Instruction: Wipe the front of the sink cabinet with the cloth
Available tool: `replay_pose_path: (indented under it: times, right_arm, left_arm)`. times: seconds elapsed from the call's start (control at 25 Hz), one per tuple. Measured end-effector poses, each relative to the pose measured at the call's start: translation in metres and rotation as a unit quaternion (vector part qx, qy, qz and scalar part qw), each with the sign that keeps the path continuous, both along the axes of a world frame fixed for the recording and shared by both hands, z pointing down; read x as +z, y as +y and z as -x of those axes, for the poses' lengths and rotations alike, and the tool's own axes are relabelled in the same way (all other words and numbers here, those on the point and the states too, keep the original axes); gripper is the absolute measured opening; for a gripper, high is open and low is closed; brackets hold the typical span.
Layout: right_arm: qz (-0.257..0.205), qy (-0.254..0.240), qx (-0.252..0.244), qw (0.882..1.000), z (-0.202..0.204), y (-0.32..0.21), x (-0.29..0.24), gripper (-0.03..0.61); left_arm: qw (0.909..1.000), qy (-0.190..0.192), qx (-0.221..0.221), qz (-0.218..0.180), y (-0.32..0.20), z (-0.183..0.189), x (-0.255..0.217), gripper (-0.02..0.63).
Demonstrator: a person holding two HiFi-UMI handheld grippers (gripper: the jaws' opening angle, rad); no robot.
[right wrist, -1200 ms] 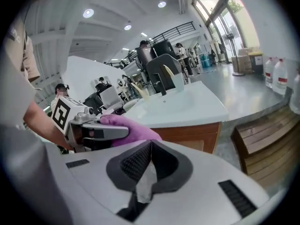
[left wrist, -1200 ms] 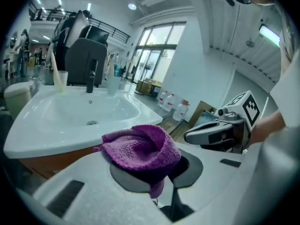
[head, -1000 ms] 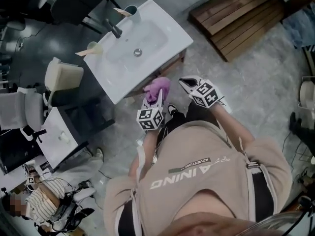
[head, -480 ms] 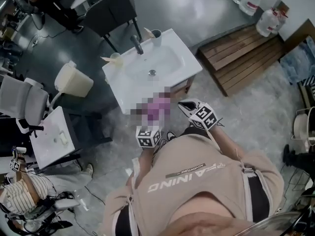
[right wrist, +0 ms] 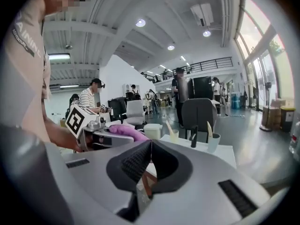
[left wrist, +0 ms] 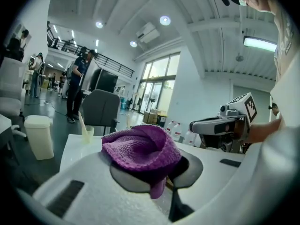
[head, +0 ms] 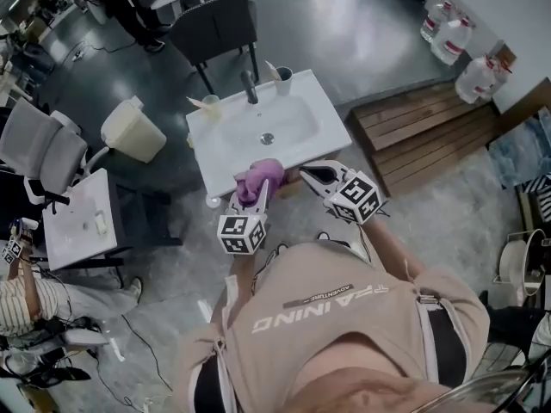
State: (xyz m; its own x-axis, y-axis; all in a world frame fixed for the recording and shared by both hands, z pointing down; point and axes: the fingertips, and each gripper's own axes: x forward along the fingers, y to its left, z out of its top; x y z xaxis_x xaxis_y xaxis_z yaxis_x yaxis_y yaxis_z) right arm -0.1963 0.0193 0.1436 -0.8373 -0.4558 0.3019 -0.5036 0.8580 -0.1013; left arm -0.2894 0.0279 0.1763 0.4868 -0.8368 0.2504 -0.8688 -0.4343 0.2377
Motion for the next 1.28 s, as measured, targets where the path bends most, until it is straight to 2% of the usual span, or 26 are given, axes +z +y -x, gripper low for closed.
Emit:
replay_pose_path:
  times: [0.2, 0.4, 0.56, 0.76, 1.0, 1.12, 1.28]
  right_arm:
    - [-0.055, -0.009, -0.001, 0.998, -0.013, -0.016, -0.041, 0.012]
    - [-0.09, -0.041, 0.035, 0.994, -0.039, -0.033, -0.069, 0.012]
    - [-0.106, -0.059, 0.045, 0.992, -0.043, -0.047, -0.076, 0.012]
    - [-0.1, -0.074, 0.042, 0.991, -0.053, -0.04, -0.076, 0.012]
    - [-0.096, -0.077, 0.058, 0.991, -0.065, -0.047, -0.083, 0.012]
    - [-0.113, -0.072, 0.064, 0.989, -0.066, -0.05, -0.094, 0.012]
    - [-0.127, -0.061, 0.07, 0.988, -0.058, -0.041, -0.09, 0.012]
  left_arm:
    - [0.9987, -0.004, -0.02, -0.047, -0.018, -0.001, -0.045, 0.049]
    - [0.9945, -0.017, -0.03, -0.099, -0.035, -0.015, -0.091, 0.049]
    - [0.9894, -0.048, -0.02, -0.135, -0.045, -0.026, -0.111, 0.049]
    - [0.9909, -0.046, -0.02, -0.125, -0.046, -0.033, -0.108, 0.049]
    - [0.9877, -0.052, -0.03, -0.144, -0.052, -0.031, -0.132, 0.049]
    - [0.9853, -0.051, -0.042, -0.158, -0.047, -0.028, -0.138, 0.049]
    - [0.988, -0.04, -0.052, -0.14, -0.037, -0.016, -0.122, 0.049]
